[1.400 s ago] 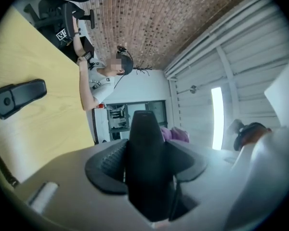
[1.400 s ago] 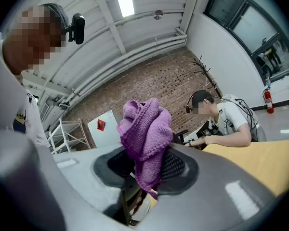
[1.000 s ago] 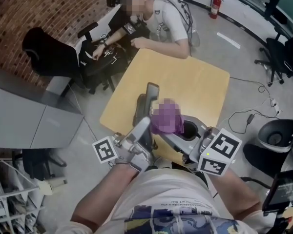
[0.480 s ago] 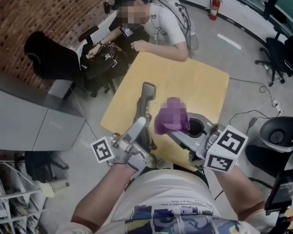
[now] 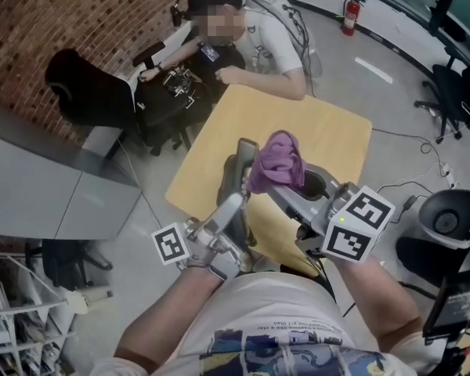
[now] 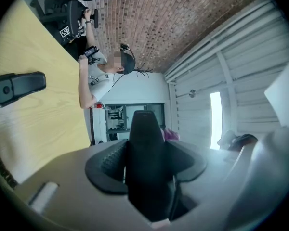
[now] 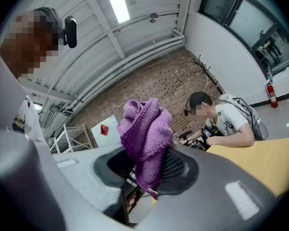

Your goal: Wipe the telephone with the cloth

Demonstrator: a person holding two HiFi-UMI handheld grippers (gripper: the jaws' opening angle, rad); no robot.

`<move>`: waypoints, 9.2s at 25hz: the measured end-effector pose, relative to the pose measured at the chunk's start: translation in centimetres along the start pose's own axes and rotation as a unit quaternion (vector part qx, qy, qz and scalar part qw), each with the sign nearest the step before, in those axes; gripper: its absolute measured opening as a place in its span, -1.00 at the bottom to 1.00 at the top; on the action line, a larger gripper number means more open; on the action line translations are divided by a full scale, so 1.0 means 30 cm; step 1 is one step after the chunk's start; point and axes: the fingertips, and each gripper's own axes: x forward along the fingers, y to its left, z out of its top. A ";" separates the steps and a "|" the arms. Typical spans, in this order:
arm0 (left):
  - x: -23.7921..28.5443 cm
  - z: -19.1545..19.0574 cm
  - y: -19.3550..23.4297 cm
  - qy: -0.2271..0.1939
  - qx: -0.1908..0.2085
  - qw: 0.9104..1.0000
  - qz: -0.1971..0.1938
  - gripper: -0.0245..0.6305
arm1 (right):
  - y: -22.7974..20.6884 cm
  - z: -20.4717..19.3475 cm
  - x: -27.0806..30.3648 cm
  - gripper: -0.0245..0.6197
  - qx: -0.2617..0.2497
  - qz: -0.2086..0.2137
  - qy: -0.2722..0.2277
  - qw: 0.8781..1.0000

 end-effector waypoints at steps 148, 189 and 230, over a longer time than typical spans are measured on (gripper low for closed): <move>-0.316 0.264 0.809 0.158 0.421 0.732 0.512 -0.15 | -0.118 -0.387 -0.282 -0.55 -0.026 -0.143 0.183 0.972; -0.457 0.251 0.603 0.149 0.489 0.727 0.459 0.20 | -0.088 -0.420 -0.234 -0.55 -0.036 -0.098 0.214 0.971; -0.631 -0.736 -0.001 0.196 0.465 0.824 0.260 -0.92 | 0.415 -0.767 -0.633 -0.55 -0.125 0.000 0.251 0.960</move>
